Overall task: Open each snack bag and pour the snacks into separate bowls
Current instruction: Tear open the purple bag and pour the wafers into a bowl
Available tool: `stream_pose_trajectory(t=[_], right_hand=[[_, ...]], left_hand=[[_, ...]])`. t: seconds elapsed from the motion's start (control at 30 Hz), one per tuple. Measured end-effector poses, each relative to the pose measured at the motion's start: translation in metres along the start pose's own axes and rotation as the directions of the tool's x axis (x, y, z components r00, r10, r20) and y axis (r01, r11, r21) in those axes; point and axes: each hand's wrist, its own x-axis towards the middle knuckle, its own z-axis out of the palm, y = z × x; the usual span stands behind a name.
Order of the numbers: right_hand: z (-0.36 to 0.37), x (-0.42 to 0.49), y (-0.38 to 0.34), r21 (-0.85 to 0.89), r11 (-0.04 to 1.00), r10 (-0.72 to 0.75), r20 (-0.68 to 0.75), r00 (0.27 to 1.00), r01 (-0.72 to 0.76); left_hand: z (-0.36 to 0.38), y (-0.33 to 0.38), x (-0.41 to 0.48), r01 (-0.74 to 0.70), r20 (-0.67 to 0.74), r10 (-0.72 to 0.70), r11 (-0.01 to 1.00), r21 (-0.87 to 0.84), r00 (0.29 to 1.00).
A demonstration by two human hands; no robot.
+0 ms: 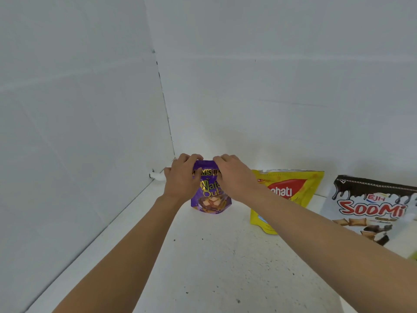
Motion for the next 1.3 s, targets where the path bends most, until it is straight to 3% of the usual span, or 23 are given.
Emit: stream_pose_trajectory(t=[0.13,0.27,0.47,0.8,1.07,1.3], right_hand=[[-0.002,-0.003,-0.005,-0.011,1.000,-0.016,0.001,1.000,0.016],[-0.008,-0.017,-0.013,0.056,0.998,-0.028,-0.016,0.999,0.029],[-0.024,-0.052,-0.022,0.120,0.992,-0.043,-0.046,0.998,0.049],[-0.064,-0.135,-0.016,0.365,0.929,-0.024,-0.099,0.995,0.058],[-0.067,-0.204,0.004,0.397,0.907,-0.097,-0.125,0.987,0.140],[-0.059,-0.251,0.014,0.370,0.909,-0.135,-0.170,0.976,0.190]], left_hand=[[-0.004,-0.003,-0.005,-0.028,-0.023,0.028,1.000,-0.006,0.999],[-0.020,-0.003,-0.016,-0.125,0.040,0.125,0.992,-0.013,0.991],[-0.055,0.010,-0.052,-0.149,0.075,0.154,0.986,-0.070,0.985],[-0.092,0.043,-0.123,-0.040,0.235,0.129,0.935,-0.351,0.963],[-0.081,0.072,-0.180,0.068,0.311,0.108,0.861,-0.505,0.944],[-0.068,0.093,-0.222,0.128,0.330,0.066,0.836,-0.533,0.942]])
